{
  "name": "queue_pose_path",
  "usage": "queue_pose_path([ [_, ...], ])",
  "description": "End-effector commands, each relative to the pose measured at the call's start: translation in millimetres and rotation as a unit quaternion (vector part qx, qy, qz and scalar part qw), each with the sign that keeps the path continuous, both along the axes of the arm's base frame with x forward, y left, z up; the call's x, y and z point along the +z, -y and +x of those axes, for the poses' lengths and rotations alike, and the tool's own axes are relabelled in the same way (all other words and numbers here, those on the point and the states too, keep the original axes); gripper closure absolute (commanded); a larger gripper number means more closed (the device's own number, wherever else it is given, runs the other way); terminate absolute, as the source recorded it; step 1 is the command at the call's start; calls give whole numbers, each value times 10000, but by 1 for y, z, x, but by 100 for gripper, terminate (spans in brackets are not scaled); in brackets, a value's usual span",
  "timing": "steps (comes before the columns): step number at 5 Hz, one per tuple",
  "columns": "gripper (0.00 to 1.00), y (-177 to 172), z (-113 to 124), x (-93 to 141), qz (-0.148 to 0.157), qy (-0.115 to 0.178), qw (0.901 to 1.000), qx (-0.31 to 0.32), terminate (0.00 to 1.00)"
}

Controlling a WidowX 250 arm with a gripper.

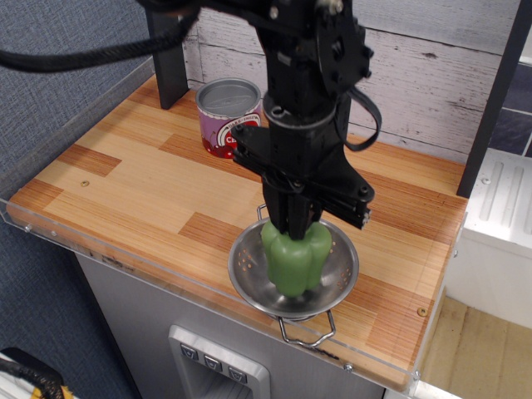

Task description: Put the green bell pepper in the pot

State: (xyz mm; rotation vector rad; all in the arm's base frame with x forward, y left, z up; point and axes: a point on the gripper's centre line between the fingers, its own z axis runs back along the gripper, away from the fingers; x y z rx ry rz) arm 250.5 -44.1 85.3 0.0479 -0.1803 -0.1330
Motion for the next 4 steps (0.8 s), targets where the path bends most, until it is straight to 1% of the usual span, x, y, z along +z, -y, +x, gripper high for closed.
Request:
queue_pose_path([
  [1,100,1,-5,4,-31,346,9994,81,0],
  [2,0,2,-6,9,79,420,9990,113,0],
  [3,0,0,-7,11,-23,397,9992,77,0],
  [4,0,-3,-10,16,-81,464,9988,123,0],
])
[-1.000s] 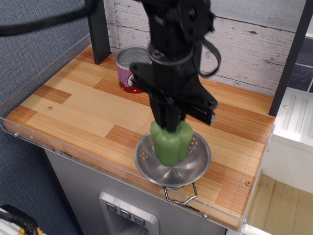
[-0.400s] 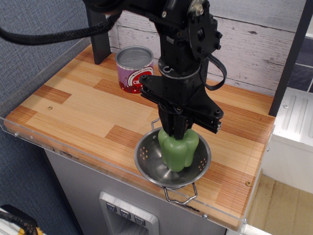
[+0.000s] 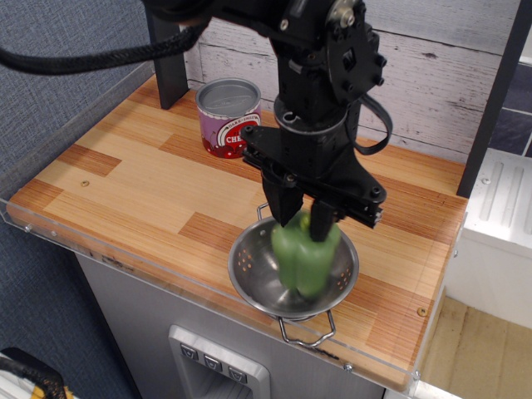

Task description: Put the green bell pepper in the pot

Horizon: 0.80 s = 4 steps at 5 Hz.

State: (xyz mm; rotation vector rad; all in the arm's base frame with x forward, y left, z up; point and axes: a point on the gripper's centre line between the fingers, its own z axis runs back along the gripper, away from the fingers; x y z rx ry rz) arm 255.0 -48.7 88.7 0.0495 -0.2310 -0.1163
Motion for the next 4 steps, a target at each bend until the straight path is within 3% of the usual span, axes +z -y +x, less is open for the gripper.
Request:
queue_pose_path([
  [1,0,-9,-18,19,-81,284,9995,82,0],
  [4,0,-23,-22,35,-23,565,9979,306,0],
])
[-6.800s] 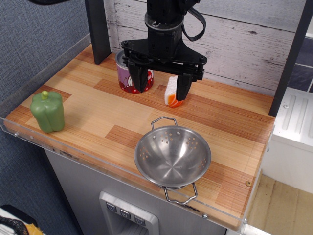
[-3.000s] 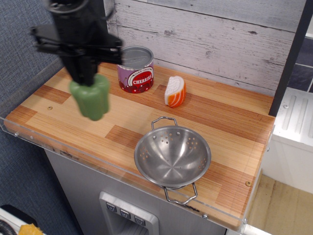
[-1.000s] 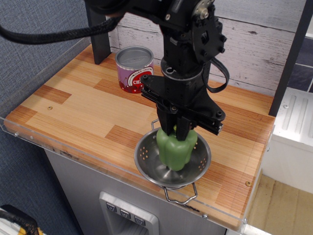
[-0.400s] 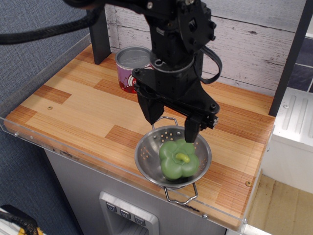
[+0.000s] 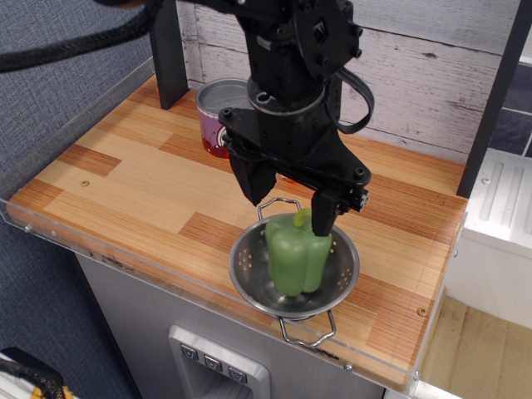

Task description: Put the green bell pepper in the pot

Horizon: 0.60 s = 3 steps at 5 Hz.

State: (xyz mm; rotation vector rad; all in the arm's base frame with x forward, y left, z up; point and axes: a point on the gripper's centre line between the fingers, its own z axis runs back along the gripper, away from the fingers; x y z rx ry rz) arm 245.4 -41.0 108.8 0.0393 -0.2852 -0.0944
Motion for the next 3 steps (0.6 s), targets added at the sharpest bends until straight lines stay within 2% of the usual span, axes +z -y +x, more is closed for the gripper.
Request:
queue_pose_path([
  [1,0,-27,-5,15,68,261,9989,389,0],
  [2,0,-33,15,21,-35,455,9979,468,0],
  [3,0,-31,44,27,344,532,9960,628,0],
])
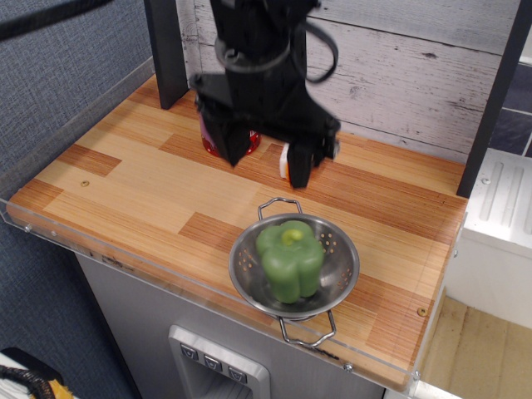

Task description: Put the green bell pepper in the pot

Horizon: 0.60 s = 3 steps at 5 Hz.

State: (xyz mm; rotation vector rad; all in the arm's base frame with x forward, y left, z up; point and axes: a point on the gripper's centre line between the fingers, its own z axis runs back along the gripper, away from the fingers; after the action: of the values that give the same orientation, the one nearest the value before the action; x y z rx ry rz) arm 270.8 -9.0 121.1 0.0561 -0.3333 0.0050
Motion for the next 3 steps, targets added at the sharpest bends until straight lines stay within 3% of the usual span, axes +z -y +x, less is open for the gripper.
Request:
queue_pose_path([
  [1,0,1,48,16,247,168,9996,18,0],
  [3,0,20,88,12,141,392,9985,-346,0],
])
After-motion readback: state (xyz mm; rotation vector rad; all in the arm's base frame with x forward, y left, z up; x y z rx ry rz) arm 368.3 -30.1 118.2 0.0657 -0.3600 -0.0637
